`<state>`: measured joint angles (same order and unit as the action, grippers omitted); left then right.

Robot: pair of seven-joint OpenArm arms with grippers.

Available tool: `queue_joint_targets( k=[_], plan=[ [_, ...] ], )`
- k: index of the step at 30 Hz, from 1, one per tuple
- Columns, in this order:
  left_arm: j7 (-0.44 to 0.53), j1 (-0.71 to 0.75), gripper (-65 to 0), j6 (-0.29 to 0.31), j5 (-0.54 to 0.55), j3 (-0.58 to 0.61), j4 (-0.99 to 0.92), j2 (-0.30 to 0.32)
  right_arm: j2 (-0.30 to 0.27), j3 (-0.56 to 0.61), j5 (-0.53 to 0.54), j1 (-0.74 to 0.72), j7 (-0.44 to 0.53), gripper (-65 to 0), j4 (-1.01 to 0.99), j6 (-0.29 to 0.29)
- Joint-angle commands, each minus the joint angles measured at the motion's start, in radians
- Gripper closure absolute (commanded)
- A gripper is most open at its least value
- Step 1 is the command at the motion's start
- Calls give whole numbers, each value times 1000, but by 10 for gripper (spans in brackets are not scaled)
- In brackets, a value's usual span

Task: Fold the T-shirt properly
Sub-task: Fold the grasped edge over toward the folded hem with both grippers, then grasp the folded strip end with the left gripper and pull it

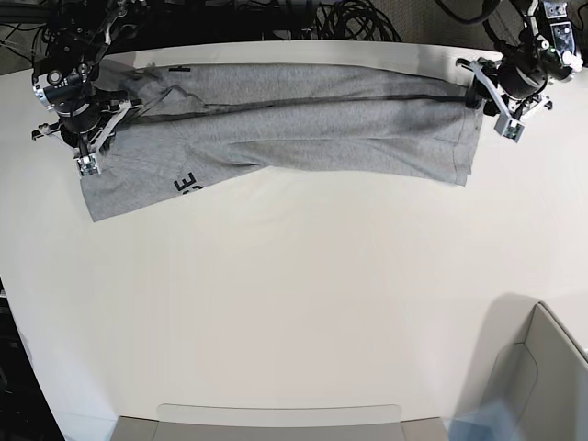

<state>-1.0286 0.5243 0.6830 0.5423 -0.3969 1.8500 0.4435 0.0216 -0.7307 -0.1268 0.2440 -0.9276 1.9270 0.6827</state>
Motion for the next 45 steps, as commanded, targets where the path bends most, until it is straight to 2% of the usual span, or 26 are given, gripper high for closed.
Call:
queue_joint_targets(
  k=[1,5,11,15,19,24,28,34,39,45],
  plan=[
    [18,0,-219,5,11,-33,33,2,-10,-5,8,-7,12,-137,18,15],
    [17,-6,-246,7,11,-121,90,-56,-10,-3,9,-10,12,-219,18,15],
    [17,-25,-384,7,11,-127,116,-87,-9,1,9,-15,12,-229,16,15],
    [8,-51,-386,8,11,-67,113,-82,-9,3,9,-16,14,-229,15,15],
    [-62,-117,-386,15,6,-43,98,-84,-9,3,8,-22,14,-229,7,15],
    [-140,-240,-385,15,2,-46,-46,-79,-16,3,2,-35,14,-229,-31,15],
    [-137,-261,-385,15,2,-37,-94,-55,-19,-3,2,-35,14,-229,-56,15],
    [-140,-260,-385,15,2,-33,-97,-53,-21,-2,2,-38,14,-229,-62,15],
    [-134,-264,-385,15,2,82,-224,-30,-21,1,2,-38,14,-229,-62,15],
    [-6,-260,-385,15,2,200,-402,-22,-27,0,2,-38,14,-229,-60,15]
  ],
)
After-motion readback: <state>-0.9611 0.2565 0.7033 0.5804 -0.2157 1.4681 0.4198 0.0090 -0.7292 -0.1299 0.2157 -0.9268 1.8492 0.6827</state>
